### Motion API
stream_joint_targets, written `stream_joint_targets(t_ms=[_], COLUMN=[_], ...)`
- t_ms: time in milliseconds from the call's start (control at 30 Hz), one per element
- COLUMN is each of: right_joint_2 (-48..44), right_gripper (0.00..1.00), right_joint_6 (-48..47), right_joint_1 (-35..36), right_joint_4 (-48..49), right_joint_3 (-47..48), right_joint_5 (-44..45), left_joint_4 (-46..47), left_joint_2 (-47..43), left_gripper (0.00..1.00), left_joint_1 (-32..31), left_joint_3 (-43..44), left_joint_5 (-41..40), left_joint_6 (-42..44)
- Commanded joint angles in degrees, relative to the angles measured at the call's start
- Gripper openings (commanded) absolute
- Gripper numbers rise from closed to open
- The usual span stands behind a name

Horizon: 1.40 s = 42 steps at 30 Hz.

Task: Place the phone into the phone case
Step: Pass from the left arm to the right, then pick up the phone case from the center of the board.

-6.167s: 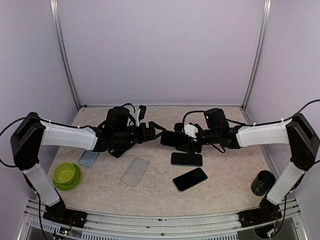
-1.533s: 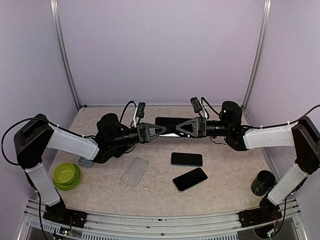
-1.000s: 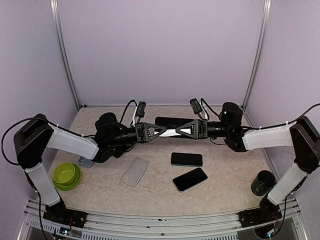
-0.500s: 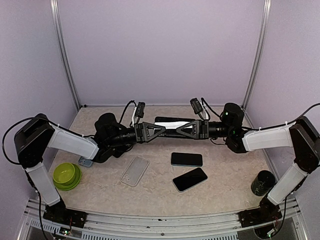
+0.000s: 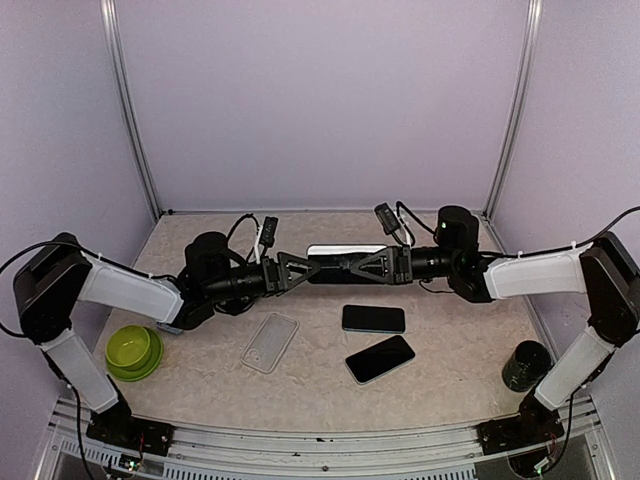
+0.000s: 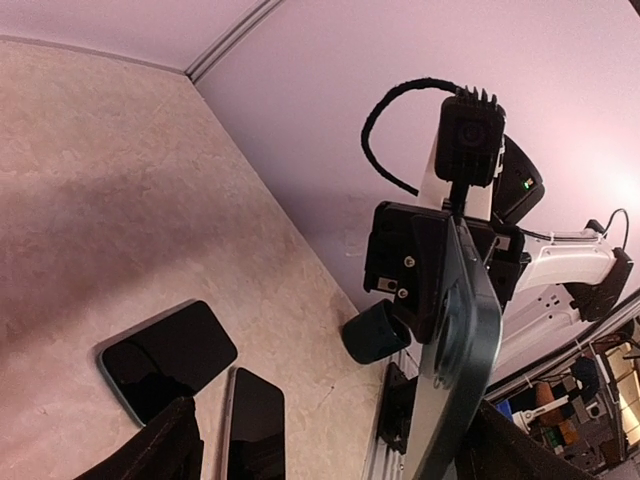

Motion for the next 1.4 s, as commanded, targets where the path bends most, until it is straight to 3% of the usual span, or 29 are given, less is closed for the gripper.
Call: stream_joint_targets(t_ms=[0,267,567,1033,1367], right_joint_2=[-0.78,-1.95,-3.57,-4.83,-5.99], right_gripper=[0.0,0.0,0.0,0.0,0.0], right_joint_6=[-5.24,-10.99,-17.22,-19.05,-19.72], right_joint_1=[0.26,-0.43,-0.8,-0.88,-0.89], right_joint_4=[-2.87,-11.74,-19.11,-21.7,-21.87], right_joint_3=[3.44,5.0,6.74,7.19,7.24], right_joint_5=[-0.3,3.3,6.41,7.07,6.25], left_joint_4=[-10.57,-30.08,-45.75,-53.09,-53.8], left_joint_2=[-4.25,-9.95,-11.94,-6.3,-2.18], left_gripper=[0.85,0.99,0.98,0.81,0.56], left_joint_1=[0.45,-0.79,-2.34,-4.96,-5.48], left_joint_3=[-1.05,-0.05,0.46,1.83,2.67], left_joint_5=[-7.71,-21.27,-33.8,-40.94,-42.28], left_joint_6=[4.64,10.01,14.15,19.7,21.76])
